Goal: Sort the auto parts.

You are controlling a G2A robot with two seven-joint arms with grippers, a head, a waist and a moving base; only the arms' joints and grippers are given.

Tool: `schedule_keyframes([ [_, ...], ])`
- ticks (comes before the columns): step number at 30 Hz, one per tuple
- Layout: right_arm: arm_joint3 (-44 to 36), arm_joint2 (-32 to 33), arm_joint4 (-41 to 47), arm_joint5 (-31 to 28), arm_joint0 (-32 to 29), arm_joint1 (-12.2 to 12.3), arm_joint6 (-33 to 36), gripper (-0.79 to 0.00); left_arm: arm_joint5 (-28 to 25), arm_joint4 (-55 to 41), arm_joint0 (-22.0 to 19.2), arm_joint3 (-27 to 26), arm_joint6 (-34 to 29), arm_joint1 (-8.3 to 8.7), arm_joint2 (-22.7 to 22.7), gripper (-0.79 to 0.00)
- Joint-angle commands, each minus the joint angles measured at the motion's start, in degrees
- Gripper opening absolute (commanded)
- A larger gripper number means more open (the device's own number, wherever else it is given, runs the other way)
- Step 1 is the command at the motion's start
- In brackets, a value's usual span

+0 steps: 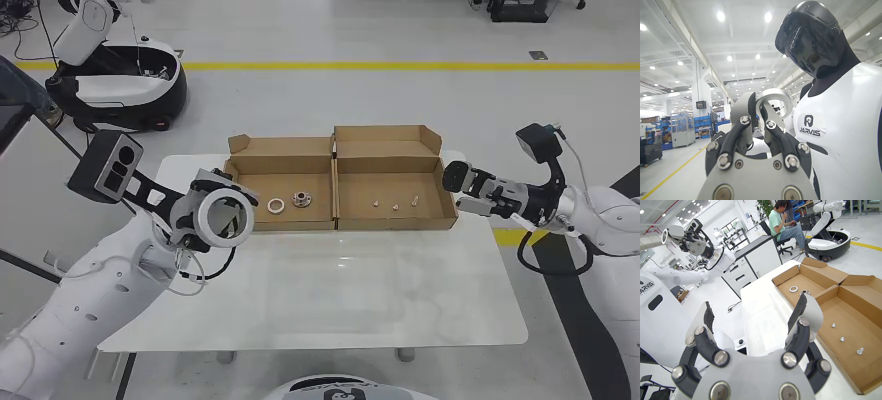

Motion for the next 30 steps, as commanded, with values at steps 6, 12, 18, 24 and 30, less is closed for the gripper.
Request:
schedule_keyframes([
  [6, 0.0, 0.0, 0.0, 0.0, 0.0, 0.0, 0.0, 0.0, 1.91, -2.66, 0.18, -0.06, -9.23, -0.83, 0.75, -0.785],
  [12, 0.0, 0.0, 0.0, 0.0, 0.0, 0.0, 0.0, 0.0, 3.58, -7.42, -1.99, 2.45, -21.0, -1.67, 2.02, -0.785],
  [18, 0.0, 0.0, 0.0, 0.0, 0.0, 0.0, 0.0, 0.0, 9.51, -11.91, -6.68, 6.93, -28.93, -3.56, 3.4, -0.785],
  [24, 0.0, 0.0, 0.0, 0.0, 0.0, 0.0, 0.0, 0.0, 18.38, -12.4, -13.01, 13.62, -43.08, -5.63, 5.94, -0.785],
  [30, 0.0, 0.0, 0.0, 0.0, 0.0, 0.0, 0.0, 0.0, 26.21, -13.83, -16.64, 17.62, -52.58, -7.75, 8.57, -0.785],
])
